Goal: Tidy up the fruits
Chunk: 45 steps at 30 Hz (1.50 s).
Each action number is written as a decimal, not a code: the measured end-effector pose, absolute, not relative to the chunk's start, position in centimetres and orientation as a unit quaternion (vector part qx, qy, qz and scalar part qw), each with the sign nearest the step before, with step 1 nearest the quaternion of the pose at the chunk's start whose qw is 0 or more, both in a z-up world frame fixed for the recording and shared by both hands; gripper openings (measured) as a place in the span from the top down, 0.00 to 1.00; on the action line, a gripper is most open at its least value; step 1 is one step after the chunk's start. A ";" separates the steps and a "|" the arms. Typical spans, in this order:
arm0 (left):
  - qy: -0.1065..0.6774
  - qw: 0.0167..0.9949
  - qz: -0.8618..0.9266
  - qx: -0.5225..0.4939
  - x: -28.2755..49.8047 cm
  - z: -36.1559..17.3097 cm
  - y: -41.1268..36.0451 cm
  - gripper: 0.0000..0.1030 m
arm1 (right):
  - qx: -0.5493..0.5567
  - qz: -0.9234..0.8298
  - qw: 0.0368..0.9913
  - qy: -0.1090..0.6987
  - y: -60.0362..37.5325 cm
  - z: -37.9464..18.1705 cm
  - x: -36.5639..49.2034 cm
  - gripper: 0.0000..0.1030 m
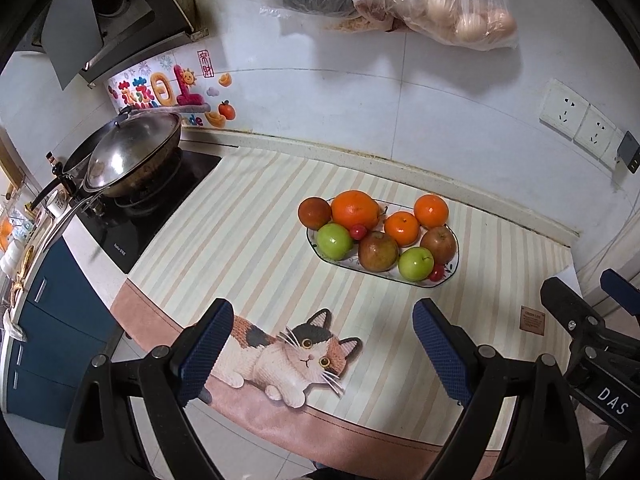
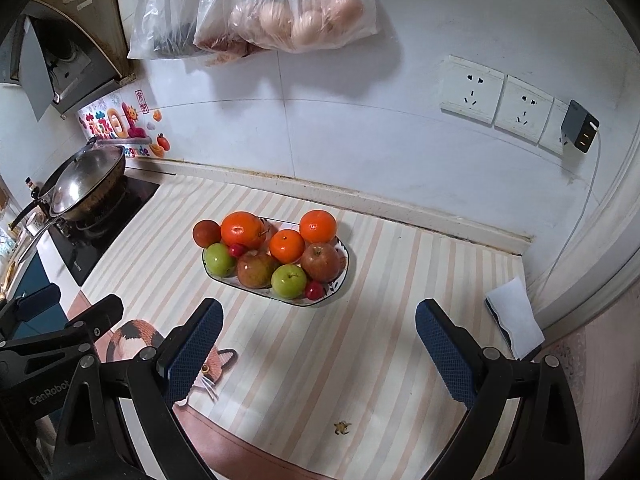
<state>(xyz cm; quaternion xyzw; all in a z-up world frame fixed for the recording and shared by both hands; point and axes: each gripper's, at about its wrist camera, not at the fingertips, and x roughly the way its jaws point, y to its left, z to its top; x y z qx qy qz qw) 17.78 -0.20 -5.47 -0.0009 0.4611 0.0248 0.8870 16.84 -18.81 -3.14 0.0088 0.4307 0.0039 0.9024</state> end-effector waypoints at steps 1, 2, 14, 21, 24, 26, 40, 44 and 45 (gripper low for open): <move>0.461 0.887 0.025 -0.001 17.9 -5.5 -0.2 0.11 | 0.009 0.004 0.902 0.431 -18.8 -3.2 16.9 0.04; 0.460 0.888 0.025 -0.001 18.0 -5.5 -0.1 0.11 | 0.009 0.004 0.902 0.431 -18.8 -3.2 17.0 0.04; 0.457 0.889 0.027 -0.002 18.2 -5.1 0.0 0.11 | 0.009 0.005 0.902 0.431 -18.8 -3.3 17.2 0.04; 0.456 0.890 0.027 -0.003 18.2 -5.1 0.0 0.11 | 0.010 0.005 0.903 0.429 -18.9 -3.3 17.2 0.04; 0.457 0.889 0.027 -0.002 18.2 -5.1 0.0 0.11 | 0.010 0.004 0.904 0.428 -18.9 -3.3 17.2 0.04; 0.457 0.889 0.026 -0.003 18.2 -5.1 0.0 0.11 | 0.010 0.004 0.904 0.428 -18.9 -3.2 17.2 0.04; 0.456 0.889 0.027 -0.005 18.2 -5.0 -0.3 0.11 | 0.013 0.008 0.903 0.429 -18.8 -3.1 17.0 0.04; 0.457 0.889 0.027 -0.008 18.2 -4.9 -0.4 0.11 | 0.015 0.011 0.902 0.430 -18.8 -3.1 17.1 0.04; 0.457 0.889 0.028 -0.008 18.2 -4.9 -0.5 0.11 | 0.016 0.011 0.902 0.430 -18.8 -3.1 17.1 0.04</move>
